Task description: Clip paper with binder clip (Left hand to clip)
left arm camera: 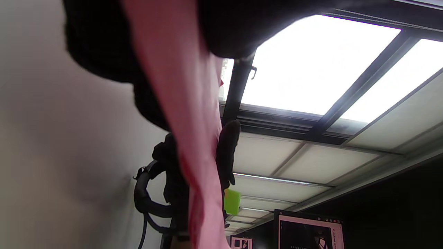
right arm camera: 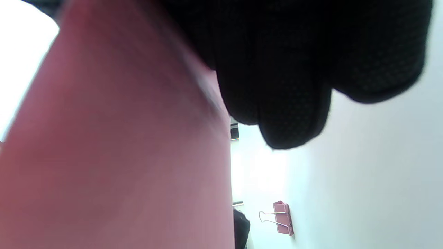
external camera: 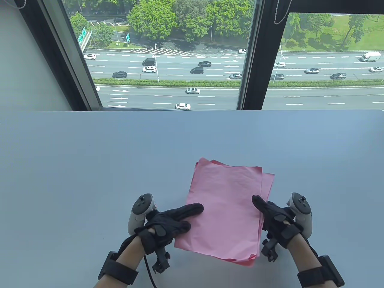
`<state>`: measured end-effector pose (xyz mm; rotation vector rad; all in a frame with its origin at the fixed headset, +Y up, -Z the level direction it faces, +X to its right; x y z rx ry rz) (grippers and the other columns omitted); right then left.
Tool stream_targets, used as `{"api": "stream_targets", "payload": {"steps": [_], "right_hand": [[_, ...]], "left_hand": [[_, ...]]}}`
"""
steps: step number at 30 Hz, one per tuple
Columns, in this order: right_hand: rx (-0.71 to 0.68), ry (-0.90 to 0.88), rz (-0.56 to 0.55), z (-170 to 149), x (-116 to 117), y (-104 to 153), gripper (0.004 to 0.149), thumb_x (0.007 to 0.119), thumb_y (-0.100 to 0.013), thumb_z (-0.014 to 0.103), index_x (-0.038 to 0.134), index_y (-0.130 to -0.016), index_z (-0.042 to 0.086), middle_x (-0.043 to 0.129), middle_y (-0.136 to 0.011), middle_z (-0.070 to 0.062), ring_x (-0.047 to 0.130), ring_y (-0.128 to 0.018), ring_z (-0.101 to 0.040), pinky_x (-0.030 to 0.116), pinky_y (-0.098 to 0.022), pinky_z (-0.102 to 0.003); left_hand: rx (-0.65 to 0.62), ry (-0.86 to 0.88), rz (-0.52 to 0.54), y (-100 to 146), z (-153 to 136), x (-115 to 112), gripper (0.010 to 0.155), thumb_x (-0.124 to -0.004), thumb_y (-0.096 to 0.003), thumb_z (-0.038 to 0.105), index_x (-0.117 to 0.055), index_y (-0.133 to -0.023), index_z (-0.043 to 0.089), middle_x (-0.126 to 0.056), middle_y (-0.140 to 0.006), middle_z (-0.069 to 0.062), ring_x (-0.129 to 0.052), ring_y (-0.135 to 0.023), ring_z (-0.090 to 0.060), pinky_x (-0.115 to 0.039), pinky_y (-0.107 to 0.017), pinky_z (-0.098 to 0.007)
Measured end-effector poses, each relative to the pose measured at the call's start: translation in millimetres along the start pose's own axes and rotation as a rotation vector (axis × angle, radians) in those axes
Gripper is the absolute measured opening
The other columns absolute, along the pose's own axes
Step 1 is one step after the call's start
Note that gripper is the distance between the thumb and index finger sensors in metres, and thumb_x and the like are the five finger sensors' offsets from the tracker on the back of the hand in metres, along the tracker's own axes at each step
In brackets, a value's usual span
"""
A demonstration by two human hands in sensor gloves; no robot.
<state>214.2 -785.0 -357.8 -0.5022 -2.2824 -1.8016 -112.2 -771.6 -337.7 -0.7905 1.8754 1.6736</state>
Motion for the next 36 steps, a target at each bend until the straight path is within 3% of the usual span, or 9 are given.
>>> {"api": "stream_targets", "payload": {"steps": [2, 7, 11, 18, 23, 27, 31, 36], "right_hand": [[-0.003, 0.013, -0.015, 3, -1, 1, 0.058, 0.08, -0.05, 0.046, 0.075, -0.097, 0.012, 0.101, -0.072, -0.011, 0.108, -0.043, -0.03, 0.088, -0.032, -0.046], [-0.03, 0.075, -0.054, 9, -1, 2, 0.052, 0.082, -0.048, 0.039, 0.08, -0.093, 0.013, 0.103, -0.069, -0.011, 0.108, -0.043, -0.03, 0.088, -0.032, -0.047], [-0.07, 0.116, -0.079, 15, -1, 3, 0.051, 0.082, -0.047, 0.038, 0.081, -0.093, 0.014, 0.102, -0.069, -0.012, 0.108, -0.043, -0.031, 0.087, -0.032, -0.048], [-0.146, 0.151, -0.088, 25, 2, 5, 0.051, 0.082, -0.047, 0.038, 0.082, -0.093, 0.016, 0.101, -0.071, -0.013, 0.107, -0.045, -0.033, 0.086, -0.034, -0.049], [-0.194, 0.2, -0.051, 33, 13, 7, 0.05, 0.082, -0.047, 0.037, 0.082, -0.093, 0.017, 0.1, -0.073, -0.014, 0.106, -0.047, -0.034, 0.085, -0.035, -0.05], [-0.264, 0.266, -0.027, 43, 24, 11, 0.05, 0.082, -0.047, 0.037, 0.082, -0.093, 0.018, 0.1, -0.074, -0.014, 0.105, -0.049, -0.035, 0.084, -0.036, -0.051], [-0.33, 0.315, 0.014, 54, 36, 16, 0.05, 0.082, -0.047, 0.036, 0.082, -0.093, 0.018, 0.099, -0.075, -0.014, 0.104, -0.05, -0.036, 0.083, -0.038, -0.053], [-0.403, 0.324, 0.084, 64, 52, 22, 0.049, 0.082, -0.047, 0.035, 0.082, -0.093, 0.02, 0.098, -0.077, -0.014, 0.103, -0.053, -0.038, 0.081, -0.041, -0.055]], "left_hand": [[0.036, -0.05, 0.013, 0, -3, 2, 0.064, -0.078, -0.0455, 0.021, -0.062, -0.108, 0.022, -0.077, -0.105, -0.012, -0.107, -0.052, -0.025, -0.088, -0.04, -0.043], [0.138, -0.126, 0.069, 2, -13, 9, 0.062, -0.078, -0.0466, 0.023, -0.064, -0.108, 0.026, -0.078, -0.104, -0.013, -0.104, -0.058, -0.027, -0.085, -0.044, -0.045], [0.181, -0.178, 0.153, 5, -15, 16, 0.062, -0.078, -0.0479, 0.029, -0.064, -0.108, 0.028, -0.071, -0.108, -0.015, -0.092, -0.078, -0.036, -0.077, -0.055, -0.053], [0.136, -0.299, 0.374, 18, 1, 36, 0.07, -0.081, -0.0475, 0.036, -0.053, -0.111, 0.026, -0.063, -0.111, -0.015, -0.072, -0.093, -0.042, -0.066, -0.062, -0.058], [0.085, -0.338, 0.461, 24, 12, 42, 0.077, -0.082, -0.0471, 0.041, -0.044, -0.112, 0.024, -0.056, -0.114, -0.015, -0.063, -0.097, -0.043, -0.061, -0.064, -0.059], [0.055, -0.344, 0.468, 25, 16, 42, 0.084, -0.084, -0.0465, 0.045, -0.038, -0.113, 0.024, -0.049, -0.116, -0.013, -0.052, -0.102, -0.044, -0.055, -0.067, -0.06], [0.003, -0.405, 0.492, 26, 23, 39, 0.1, -0.085, -0.0456, 0.051, -0.011, -0.11, 0.028, -0.024, -0.119, -0.012, -0.033, -0.105, -0.045, -0.044, -0.07, -0.062], [-0.04, -0.441, 0.435, 23, 28, 32, 0.102, -0.089, -0.0419, 0.057, -0.021, -0.112, 0.027, -0.032, -0.119, -0.012, -0.032, -0.106, -0.045, -0.043, -0.071, -0.063]]}}
Point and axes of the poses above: the tracker on the back of each hand, its own z axis roughly to the thumb side, its own y axis roughly from the fingertips to the wrist, x = y × z, the point moved 4 cm from there along -y, roughly from the wrist to the fingertips
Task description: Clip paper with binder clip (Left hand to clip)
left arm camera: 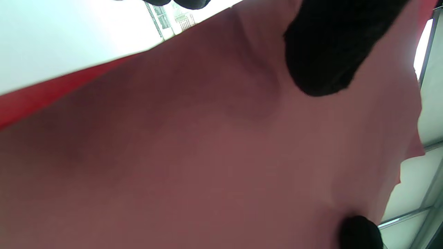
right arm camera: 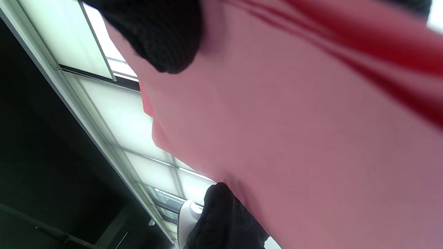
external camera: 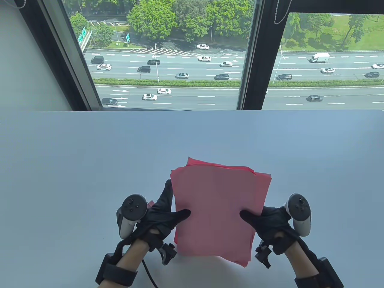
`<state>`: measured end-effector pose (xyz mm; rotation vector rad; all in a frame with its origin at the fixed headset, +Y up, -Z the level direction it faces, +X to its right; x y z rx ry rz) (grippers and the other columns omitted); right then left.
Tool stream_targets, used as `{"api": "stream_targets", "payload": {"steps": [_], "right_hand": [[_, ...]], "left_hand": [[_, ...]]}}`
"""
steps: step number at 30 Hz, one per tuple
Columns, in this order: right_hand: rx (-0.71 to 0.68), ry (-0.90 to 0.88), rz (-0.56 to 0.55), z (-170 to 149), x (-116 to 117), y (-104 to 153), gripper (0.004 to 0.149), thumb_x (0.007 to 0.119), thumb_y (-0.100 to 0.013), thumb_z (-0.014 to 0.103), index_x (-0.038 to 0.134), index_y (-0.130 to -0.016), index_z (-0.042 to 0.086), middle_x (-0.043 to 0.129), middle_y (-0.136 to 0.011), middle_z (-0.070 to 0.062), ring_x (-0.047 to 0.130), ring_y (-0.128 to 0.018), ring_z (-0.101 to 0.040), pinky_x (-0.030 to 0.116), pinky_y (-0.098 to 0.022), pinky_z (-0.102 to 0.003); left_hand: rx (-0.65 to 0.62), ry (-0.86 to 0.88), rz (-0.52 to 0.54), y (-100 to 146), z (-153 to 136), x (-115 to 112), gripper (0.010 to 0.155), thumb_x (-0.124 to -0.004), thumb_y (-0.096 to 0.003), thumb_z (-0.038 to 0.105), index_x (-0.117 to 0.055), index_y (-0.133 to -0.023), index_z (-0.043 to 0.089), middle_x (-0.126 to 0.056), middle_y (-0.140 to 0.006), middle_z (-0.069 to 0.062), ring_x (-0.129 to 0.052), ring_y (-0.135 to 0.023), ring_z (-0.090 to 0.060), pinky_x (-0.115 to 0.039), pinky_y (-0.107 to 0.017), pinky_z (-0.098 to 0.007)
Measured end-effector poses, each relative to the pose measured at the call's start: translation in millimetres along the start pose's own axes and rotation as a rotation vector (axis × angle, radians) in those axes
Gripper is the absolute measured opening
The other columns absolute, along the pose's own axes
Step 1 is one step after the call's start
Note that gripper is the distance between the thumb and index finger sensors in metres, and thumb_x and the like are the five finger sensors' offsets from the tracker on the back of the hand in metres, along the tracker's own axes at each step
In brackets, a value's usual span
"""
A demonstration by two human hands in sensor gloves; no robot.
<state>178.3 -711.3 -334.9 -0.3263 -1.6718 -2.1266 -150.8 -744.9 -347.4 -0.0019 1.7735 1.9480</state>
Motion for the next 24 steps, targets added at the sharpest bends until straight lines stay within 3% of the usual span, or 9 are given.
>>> {"api": "stream_targets", "payload": {"steps": [4, 6, 10, 12, 16, 19, 20, 24], "right_hand": [[-0.048, 0.014, 0.026, 11, 6, 1, 0.049, 0.082, -0.046, 0.035, 0.082, -0.094, 0.021, 0.096, -0.08, -0.014, 0.101, -0.057, -0.04, 0.08, -0.043, -0.058], [-0.086, 0.052, 0.013, 19, 7, 2, 0.049, 0.082, -0.046, 0.034, 0.082, -0.093, 0.022, 0.096, -0.08, -0.014, 0.101, -0.058, -0.04, 0.079, -0.044, -0.059], [-0.188, 0.181, -0.072, 38, 7, 7, 0.05, 0.082, -0.046, 0.035, 0.082, -0.094, 0.022, 0.096, -0.081, -0.013, 0.1, -0.059, -0.04, 0.079, -0.045, -0.059], [-0.252, 0.239, -0.153, 49, 6, 11, 0.05, 0.082, -0.045, 0.035, 0.081, -0.093, 0.02, 0.096, -0.081, -0.012, 0.101, -0.06, -0.039, 0.079, -0.045, -0.058], [-0.328, 0.325, -0.261, 53, 4, 16, 0.051, 0.083, -0.045, 0.038, 0.082, -0.092, 0.019, 0.096, -0.081, -0.011, 0.101, -0.06, -0.039, 0.08, -0.046, -0.058], [-0.246, 0.406, -0.218, 39, 7, 11, 0.055, 0.082, -0.045, 0.043, 0.081, -0.093, 0.016, 0.095, -0.082, -0.012, 0.099, -0.061, -0.041, 0.079, -0.045, -0.059], [-0.247, 0.424, -0.212, 35, 9, 10, 0.053, 0.082, -0.046, 0.041, 0.081, -0.092, 0.016, 0.096, -0.081, -0.011, 0.1, -0.061, -0.04, 0.079, -0.045, -0.059], [-0.306, 0.398, -0.259, 42, 12, 12, 0.051, 0.083, -0.045, 0.039, 0.084, -0.09, 0.016, 0.097, -0.079, -0.011, 0.101, -0.059, -0.039, 0.08, -0.044, -0.058]], "left_hand": [[-0.081, 0.051, 0.031, 0, 8, 2, 0.095, -0.091, -0.0397, 0.057, -0.039, -0.113, 0.027, -0.051, -0.118, -0.01, -0.051, -0.104, -0.044, -0.054, -0.068, -0.062], [-0.134, 0.11, 0.044, 0, 13, 4, 0.078, -0.091, -0.0416, 0.051, -0.06, -0.109, 0.026, -0.07, -0.111, -0.008, -0.068, -0.098, -0.041, -0.065, -0.064, -0.059], [-0.255, 0.115, 0.081, 8, 35, 4, 0.053, -0.084, -0.0467, 0.038, -0.08, -0.098, 0.027, -0.089, -0.097, -0.007, -0.093, -0.079, -0.036, -0.077, -0.054, -0.054], [-0.343, 0.086, 0.109, 14, 51, 3, 0.048, -0.082, -0.0473, 0.036, -0.084, -0.094, 0.028, -0.094, -0.093, -0.004, -0.096, -0.076, -0.035, -0.079, -0.053, -0.053], [-0.398, 0.028, 0.141, 17, 56, -2, 0.048, -0.081, -0.0474, 0.037, -0.084, -0.094, 0.029, -0.094, -0.093, -0.003, -0.095, -0.078, -0.034, -0.078, -0.055, -0.054], [-0.296, 0.017, 0.1, 11, 39, -9, 0.049, -0.081, -0.0478, 0.038, -0.082, -0.096, 0.028, -0.092, -0.095, -0.003, -0.094, -0.08, -0.034, -0.077, -0.056, -0.054], [-0.289, 0.037, 0.138, 10, 34, -9, 0.049, -0.08, -0.0478, 0.038, -0.083, -0.095, 0.029, -0.093, -0.093, -0.003, -0.095, -0.078, -0.034, -0.078, -0.055, -0.054], [-0.345, 0.096, 0.148, 11, 39, -11, 0.05, -0.082, -0.0472, 0.041, -0.082, -0.096, 0.028, -0.092, -0.095, -0.003, -0.092, -0.081, -0.034, -0.076, -0.057, -0.055]]}}
Point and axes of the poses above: the tracker on the back of each hand, its own z axis roughly to the thumb side, its own y axis roughly from the fingertips to the wrist, x = y × z, the point moved 4 cm from there along -y, roughly from the wrist to the fingertips
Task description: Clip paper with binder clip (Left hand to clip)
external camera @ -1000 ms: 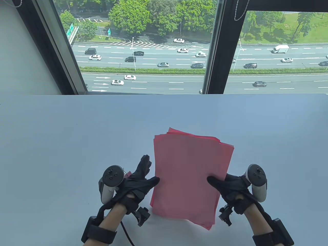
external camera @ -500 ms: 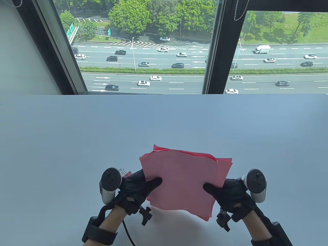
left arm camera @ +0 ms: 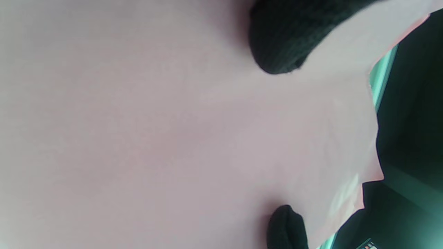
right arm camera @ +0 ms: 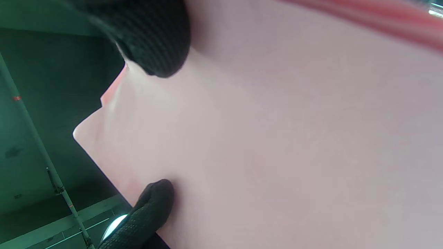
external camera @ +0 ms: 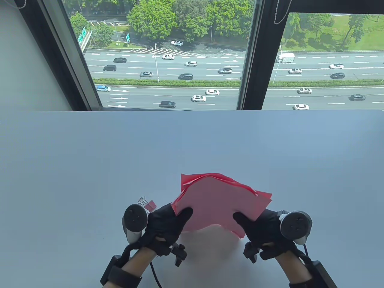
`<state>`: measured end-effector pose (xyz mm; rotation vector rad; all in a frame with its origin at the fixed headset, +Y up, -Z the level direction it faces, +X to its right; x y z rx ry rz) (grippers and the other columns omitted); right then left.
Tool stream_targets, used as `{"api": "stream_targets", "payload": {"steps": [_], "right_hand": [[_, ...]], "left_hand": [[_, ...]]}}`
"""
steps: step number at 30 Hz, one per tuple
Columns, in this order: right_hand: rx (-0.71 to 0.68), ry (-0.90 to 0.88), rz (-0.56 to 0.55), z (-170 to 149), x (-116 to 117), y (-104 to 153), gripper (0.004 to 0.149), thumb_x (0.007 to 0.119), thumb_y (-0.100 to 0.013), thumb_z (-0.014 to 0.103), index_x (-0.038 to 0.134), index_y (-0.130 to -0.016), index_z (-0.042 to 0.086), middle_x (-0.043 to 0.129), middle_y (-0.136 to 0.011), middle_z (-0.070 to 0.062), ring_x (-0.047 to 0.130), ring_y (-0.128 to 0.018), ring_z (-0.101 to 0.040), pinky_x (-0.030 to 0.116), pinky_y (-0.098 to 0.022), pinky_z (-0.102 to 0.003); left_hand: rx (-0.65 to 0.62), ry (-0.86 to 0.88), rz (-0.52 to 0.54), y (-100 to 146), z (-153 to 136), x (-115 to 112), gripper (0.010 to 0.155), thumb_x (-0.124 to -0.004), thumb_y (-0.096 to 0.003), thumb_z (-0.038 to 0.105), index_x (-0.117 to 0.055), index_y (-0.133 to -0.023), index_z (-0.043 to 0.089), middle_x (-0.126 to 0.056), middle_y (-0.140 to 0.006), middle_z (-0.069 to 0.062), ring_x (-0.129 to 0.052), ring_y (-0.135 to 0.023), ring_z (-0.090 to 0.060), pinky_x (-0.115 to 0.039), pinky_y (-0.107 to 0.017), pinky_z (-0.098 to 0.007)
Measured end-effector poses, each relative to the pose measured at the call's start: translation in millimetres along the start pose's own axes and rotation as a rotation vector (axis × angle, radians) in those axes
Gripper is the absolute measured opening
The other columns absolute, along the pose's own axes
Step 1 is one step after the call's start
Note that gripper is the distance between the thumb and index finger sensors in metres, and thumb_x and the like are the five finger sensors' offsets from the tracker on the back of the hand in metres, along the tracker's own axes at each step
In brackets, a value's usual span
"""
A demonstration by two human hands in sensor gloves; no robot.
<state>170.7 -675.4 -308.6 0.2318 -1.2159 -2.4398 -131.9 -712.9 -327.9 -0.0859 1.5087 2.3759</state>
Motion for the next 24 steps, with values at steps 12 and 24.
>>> {"api": "stream_targets", "payload": {"steps": [12, 24], "right_hand": [[0.066, -0.025, 0.029, -17, 4, 0, 0.051, 0.087, -0.044, 0.04, 0.083, -0.092, 0.022, 0.095, -0.083, -0.01, 0.099, -0.063, -0.041, 0.078, -0.046, -0.06], [0.022, 0.024, -0.042, -9, -3, -1, 0.049, 0.088, -0.043, 0.04, 0.086, -0.087, 0.019, 0.099, -0.077, -0.008, 0.102, -0.059, -0.036, 0.081, -0.045, -0.057]], "left_hand": [[0.078, 0.039, 0.008, 0, -17, 1, 0.055, -0.084, -0.0468, 0.037, -0.075, -0.101, 0.029, -0.089, -0.096, -0.003, -0.086, -0.087, -0.036, -0.069, -0.062, -0.059], [-0.009, 0.017, 0.002, -1, -2, -3, 0.052, -0.083, -0.0472, 0.045, -0.08, -0.097, 0.03, -0.09, -0.096, -0.002, -0.09, -0.083, -0.034, -0.073, -0.06, -0.057]]}}
Point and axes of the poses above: the tracker on the back of each hand, its own z axis roughly to the thumb side, its own y axis roughly from the fingertips to the wrist, x = y × z, the point moved 4 cm from there along -y, roughly from the wrist to the fingertips
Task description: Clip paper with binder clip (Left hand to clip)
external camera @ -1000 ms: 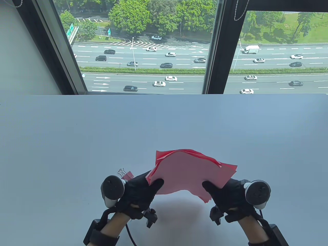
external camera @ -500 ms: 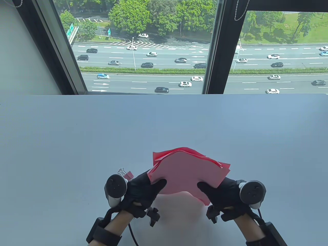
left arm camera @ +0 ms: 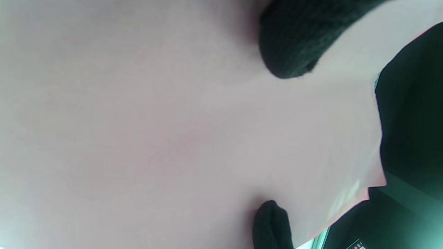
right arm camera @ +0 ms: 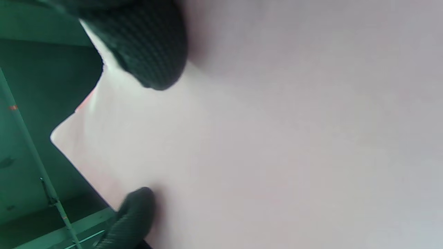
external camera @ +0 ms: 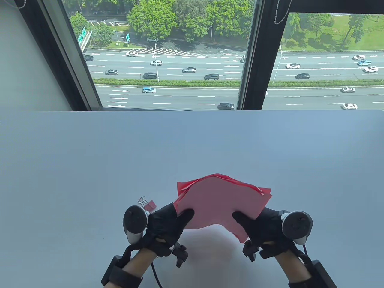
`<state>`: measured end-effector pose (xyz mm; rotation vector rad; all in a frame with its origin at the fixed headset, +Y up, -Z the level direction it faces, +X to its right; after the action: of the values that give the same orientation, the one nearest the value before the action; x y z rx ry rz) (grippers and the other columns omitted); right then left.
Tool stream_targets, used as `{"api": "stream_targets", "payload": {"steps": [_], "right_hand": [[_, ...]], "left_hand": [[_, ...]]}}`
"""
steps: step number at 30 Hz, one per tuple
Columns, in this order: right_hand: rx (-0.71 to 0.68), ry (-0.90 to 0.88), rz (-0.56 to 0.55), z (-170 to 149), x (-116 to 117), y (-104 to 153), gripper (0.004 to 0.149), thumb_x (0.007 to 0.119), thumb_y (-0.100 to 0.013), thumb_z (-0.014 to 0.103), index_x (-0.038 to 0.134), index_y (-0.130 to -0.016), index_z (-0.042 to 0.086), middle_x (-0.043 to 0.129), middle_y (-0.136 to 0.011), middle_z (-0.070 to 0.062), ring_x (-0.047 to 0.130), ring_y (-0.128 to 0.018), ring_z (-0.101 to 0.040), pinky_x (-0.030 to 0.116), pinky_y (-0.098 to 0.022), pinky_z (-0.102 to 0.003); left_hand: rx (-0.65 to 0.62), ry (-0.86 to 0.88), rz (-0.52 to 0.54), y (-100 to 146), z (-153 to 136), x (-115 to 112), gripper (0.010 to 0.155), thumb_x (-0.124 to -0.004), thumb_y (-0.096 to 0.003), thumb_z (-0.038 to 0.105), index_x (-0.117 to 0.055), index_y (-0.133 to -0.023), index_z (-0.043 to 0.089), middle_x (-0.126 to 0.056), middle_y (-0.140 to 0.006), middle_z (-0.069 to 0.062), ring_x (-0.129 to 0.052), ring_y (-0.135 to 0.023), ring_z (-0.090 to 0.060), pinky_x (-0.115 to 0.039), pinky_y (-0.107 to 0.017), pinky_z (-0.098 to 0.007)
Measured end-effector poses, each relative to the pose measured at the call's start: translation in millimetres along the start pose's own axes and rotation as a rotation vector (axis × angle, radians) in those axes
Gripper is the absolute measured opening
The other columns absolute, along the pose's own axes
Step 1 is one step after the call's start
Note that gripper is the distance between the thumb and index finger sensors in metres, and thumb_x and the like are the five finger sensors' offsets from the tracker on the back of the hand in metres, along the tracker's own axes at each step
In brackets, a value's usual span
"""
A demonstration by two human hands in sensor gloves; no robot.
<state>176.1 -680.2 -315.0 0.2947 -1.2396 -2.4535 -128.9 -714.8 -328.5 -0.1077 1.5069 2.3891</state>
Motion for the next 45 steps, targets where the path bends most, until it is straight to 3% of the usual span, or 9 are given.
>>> {"api": "stream_targets", "payload": {"steps": [3, 7, 10, 14, 17, 19, 31, 38, 45], "right_hand": [[0.087, 0.036, 0.147, -17, 13, 3, 0.051, 0.087, -0.045, 0.039, 0.083, -0.091, 0.019, 0.096, -0.081, -0.009, 0.098, -0.066, -0.04, 0.078, -0.047, -0.06], [0.006, 0.021, 0.047, -1, 6, 1, 0.05, 0.087, -0.043, 0.039, 0.086, -0.088, 0.018, 0.099, -0.078, -0.008, 0.1, -0.062, -0.038, 0.08, -0.046, -0.058], [0.072, 0.06, 0.16, -18, 17, 5, 0.049, 0.085, -0.045, 0.037, 0.084, -0.09, 0.018, 0.098, -0.079, -0.009, 0.1, -0.062, -0.039, 0.079, -0.046, -0.059], [-0.006, 0.038, 0.024, -2, 3, 3, 0.048, 0.087, -0.043, 0.038, 0.088, -0.086, 0.017, 0.1, -0.076, -0.009, 0.102, -0.059, -0.038, 0.08, -0.045, -0.057], [0.103, 0.108, 0.186, -23, 18, 5, 0.05, 0.086, -0.044, 0.039, 0.084, -0.09, 0.017, 0.097, -0.08, -0.009, 0.1, -0.063, -0.04, 0.079, -0.046, -0.059], [0.046, 0.029, 0.113, -16, 14, 5, 0.048, 0.087, -0.044, 0.036, 0.088, -0.087, 0.014, 0.099, -0.076, -0.012, 0.101, -0.058, -0.04, 0.079, -0.044, -0.06], [0.051, -0.023, 0.133, -11, 11, 3, 0.044, 0.085, -0.044, 0.035, 0.09, -0.084, 0.018, 0.102, -0.073, -0.008, 0.103, -0.057, -0.037, 0.08, -0.045, -0.057], [0.067, -0.135, 0.165, -8, 12, 1, 0.043, 0.084, -0.044, 0.034, 0.091, -0.083, 0.016, 0.103, -0.07, -0.009, 0.104, -0.054, -0.037, 0.08, -0.045, -0.057], [0.12, 0.099, 0.214, -20, 23, 2, 0.055, 0.087, -0.043, 0.042, 0.083, -0.091, 0.014, 0.097, -0.08, -0.012, 0.1, -0.062, -0.04, 0.079, -0.046, -0.059]], "left_hand": [[0.104, 0.017, -0.026, 3, -22, -1, 0.055, -0.08, -0.0498, 0.045, -0.074, -0.102, 0.03, -0.086, -0.1, -0.003, -0.087, -0.086, -0.037, -0.071, -0.061, -0.058], [0.018, 0.002, -0.015, 1, -3, -1, 0.057, -0.083, -0.0477, 0.045, -0.074, -0.102, 0.029, -0.087, -0.099, -0.004, -0.088, -0.085, -0.036, -0.071, -0.061, -0.058], [0.065, 0.009, 0.004, 5, -17, 1, 0.052, -0.079, -0.0495, 0.043, -0.077, -0.1, 0.028, -0.088, -0.098, -0.004, -0.088, -0.085, -0.037, -0.071, -0.06, -0.058], [-0.031, -0.036, -0.015, 3, 4, -3, 0.057, -0.083, -0.0474, 0.048, -0.075, -0.101, 0.029, -0.086, -0.099, -0.004, -0.088, -0.086, -0.035, -0.071, -0.061, -0.057], [0.09, -0.019, -0.022, 4, -21, 0, 0.057, -0.082, -0.0481, 0.048, -0.076, -0.101, 0.028, -0.086, -0.1, -0.005, -0.085, -0.087, -0.038, -0.07, -0.062, -0.058], [0.066, 0.01, -0.004, 6, -16, 1, 0.057, -0.082, -0.0484, 0.048, -0.075, -0.101, 0.027, -0.085, -0.099, -0.006, -0.085, -0.087, -0.038, -0.069, -0.062, -0.059], [0.07, 0.02, 0.06, 1, -10, 14, 0.084, -0.085, -0.0466, 0.051, -0.037, -0.113, 0.034, -0.081, -0.099, -0.005, -0.083, -0.087, -0.039, -0.067, -0.062, -0.059], [0.003, 0.031, 0.034, 0, 7, 21, 0.054, -0.086, -0.0469, 0.046, -0.079, -0.098, 0.029, -0.096, -0.087, -0.002, -0.095, -0.077, -0.035, -0.075, -0.057, -0.057], [0.029, -0.096, 0.012, 1, -3, 12, 0.052, -0.08, -0.0491, 0.043, -0.078, -0.099, 0.028, -0.091, -0.094, -0.003, -0.092, -0.081, -0.037, -0.074, -0.058, -0.057]]}}
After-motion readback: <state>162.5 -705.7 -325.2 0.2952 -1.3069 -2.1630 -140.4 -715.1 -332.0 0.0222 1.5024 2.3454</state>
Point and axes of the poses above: the tracker on the back of each hand, its own z axis roughly to the thumb side, its own y axis roughly from the fingertips to the wrist, x = y × z, the point moved 4 cm from there along -y, roughly from the wrist to the fingertips
